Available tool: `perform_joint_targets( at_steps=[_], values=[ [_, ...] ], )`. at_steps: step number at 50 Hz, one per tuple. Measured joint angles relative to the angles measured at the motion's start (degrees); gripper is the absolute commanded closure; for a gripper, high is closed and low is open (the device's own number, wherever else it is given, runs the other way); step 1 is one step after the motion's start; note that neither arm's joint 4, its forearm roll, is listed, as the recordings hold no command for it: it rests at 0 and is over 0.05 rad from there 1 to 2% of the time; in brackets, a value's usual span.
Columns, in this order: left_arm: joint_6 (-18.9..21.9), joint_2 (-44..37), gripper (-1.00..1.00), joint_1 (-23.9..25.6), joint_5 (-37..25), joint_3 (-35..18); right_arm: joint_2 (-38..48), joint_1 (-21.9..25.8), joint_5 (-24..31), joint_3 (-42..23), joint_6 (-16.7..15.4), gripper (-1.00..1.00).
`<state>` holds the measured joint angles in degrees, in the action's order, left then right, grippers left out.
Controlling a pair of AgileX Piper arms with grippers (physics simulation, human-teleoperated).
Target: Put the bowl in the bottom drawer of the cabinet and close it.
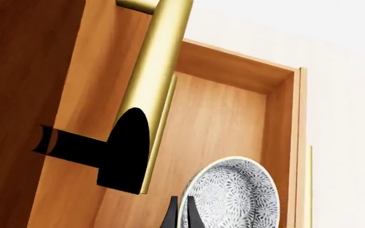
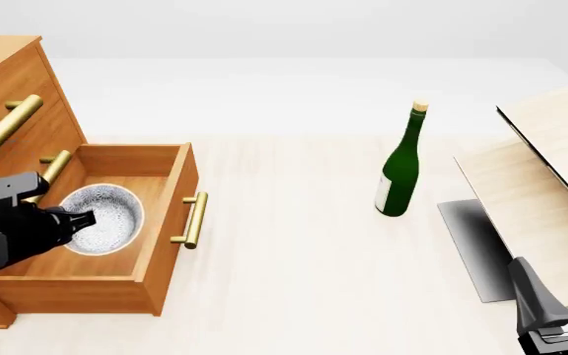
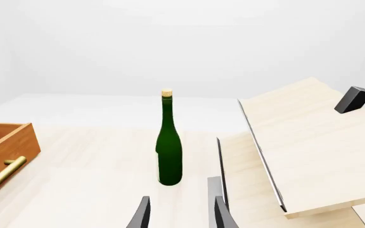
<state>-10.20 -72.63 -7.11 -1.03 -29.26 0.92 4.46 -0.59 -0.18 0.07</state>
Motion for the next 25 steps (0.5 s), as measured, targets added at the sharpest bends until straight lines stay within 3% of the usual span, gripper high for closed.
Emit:
perform_joint_targets(
  at_steps=[25],
  values=[
    [1.6, -2.67, 1.0, -0.36, 2.12, 0.32, 0.0, 0.0, 0.0, 0.0, 0.0, -1.0]
  ],
)
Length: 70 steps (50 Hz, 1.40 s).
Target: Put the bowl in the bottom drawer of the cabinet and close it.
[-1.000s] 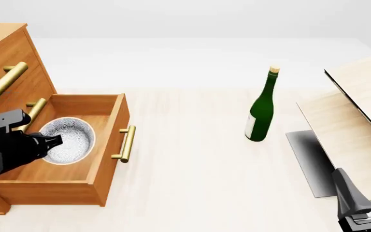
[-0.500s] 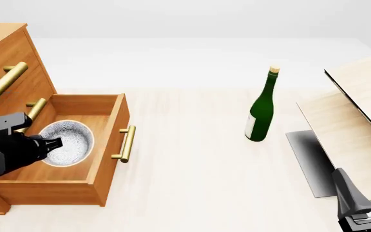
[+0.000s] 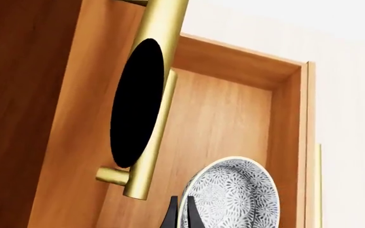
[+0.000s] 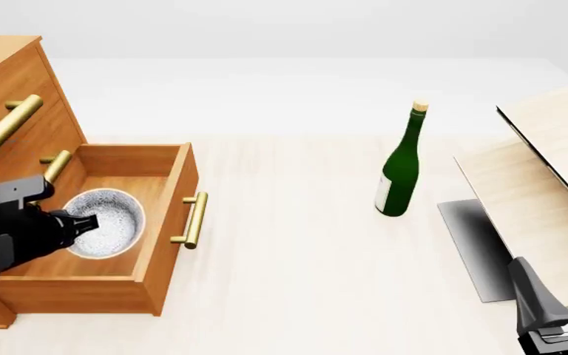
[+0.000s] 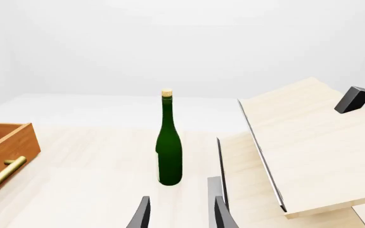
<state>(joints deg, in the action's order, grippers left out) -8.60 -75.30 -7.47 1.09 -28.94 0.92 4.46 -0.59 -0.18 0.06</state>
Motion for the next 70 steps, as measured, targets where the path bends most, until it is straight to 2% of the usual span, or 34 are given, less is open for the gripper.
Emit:
perform_joint_targets(
  at_steps=[51, 52, 70],
  values=[
    [1.82, -4.44, 1.0, -1.45, 3.05, 0.79, 0.0, 0.0, 0.0, 0.0, 0.0, -1.0],
    [1.87, -4.45, -1.0, -1.5, 3.07, 0.81, 0.0, 0.0, 0.0, 0.0, 0.0, -1.0],
    [2.93, -3.95, -1.0, -1.92, 3.27, 0.56, 0.0, 0.0, 0.0, 0.0, 0.0, -1.0]
  ],
)
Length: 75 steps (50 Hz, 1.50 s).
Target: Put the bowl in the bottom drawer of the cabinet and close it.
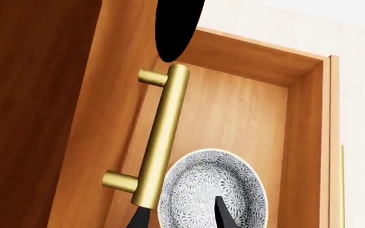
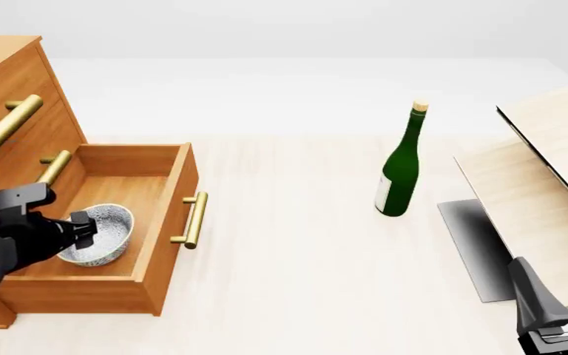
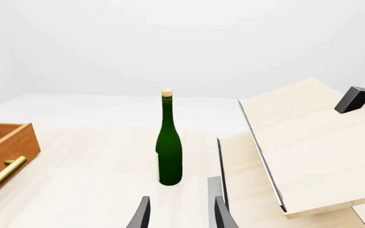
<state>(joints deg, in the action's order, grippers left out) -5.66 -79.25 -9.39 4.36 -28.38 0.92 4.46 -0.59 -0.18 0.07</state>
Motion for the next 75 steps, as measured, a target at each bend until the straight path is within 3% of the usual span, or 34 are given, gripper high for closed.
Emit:
perform_joint_targets(
  at_steps=[35, 75],
  values=[
    [-0.59, 7.16, -1.0, 1.26, -4.33, 1.03, 0.0, 0.0, 0.0, 0.0, 0.0, -1.0],
    [0.16, 20.89, -1.0, 4.1, -12.9, 1.5, 0.0, 0.0, 0.0, 0.0, 0.0, -1.0]
  ],
)
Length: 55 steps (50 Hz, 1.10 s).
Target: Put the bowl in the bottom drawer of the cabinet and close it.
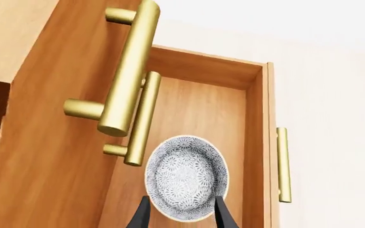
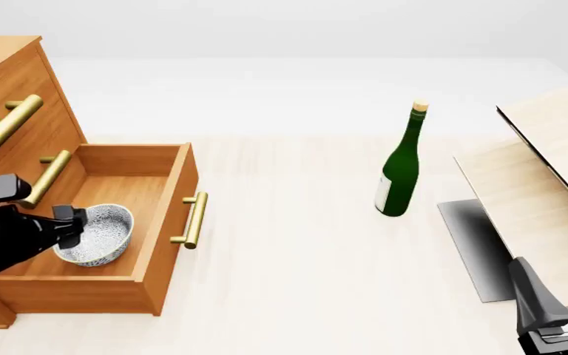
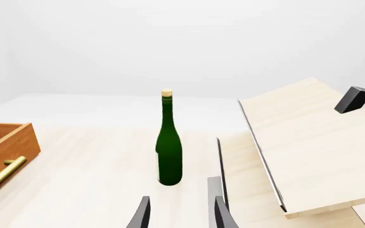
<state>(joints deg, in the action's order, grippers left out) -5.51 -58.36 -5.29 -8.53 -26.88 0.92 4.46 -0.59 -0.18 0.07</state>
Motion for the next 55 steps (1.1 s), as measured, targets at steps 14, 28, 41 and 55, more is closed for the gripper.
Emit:
perform_joint_targets(
  at_steps=[14, 28, 41, 55],
  values=[
    [0.44, 3.36, -1.0, 2.13, -2.37, -0.83, 0.0, 0.0, 0.0, 0.0, 0.0, -1.0],
    [1.47, 7.21, -1.0, 4.25, -5.11, -0.69, 0.0, 0.0, 0.0, 0.0, 0.0, -1.0],
    [2.56, 10.26, -1.0, 5.63, -7.22, -0.33, 0.0, 0.0, 0.0, 0.0, 0.0, -1.0],
    [2.44, 10.61, -1.0, 7.58, -7.44, -0.34, 0.0, 0.0, 0.0, 0.0, 0.0, -1.0]
  ],
)
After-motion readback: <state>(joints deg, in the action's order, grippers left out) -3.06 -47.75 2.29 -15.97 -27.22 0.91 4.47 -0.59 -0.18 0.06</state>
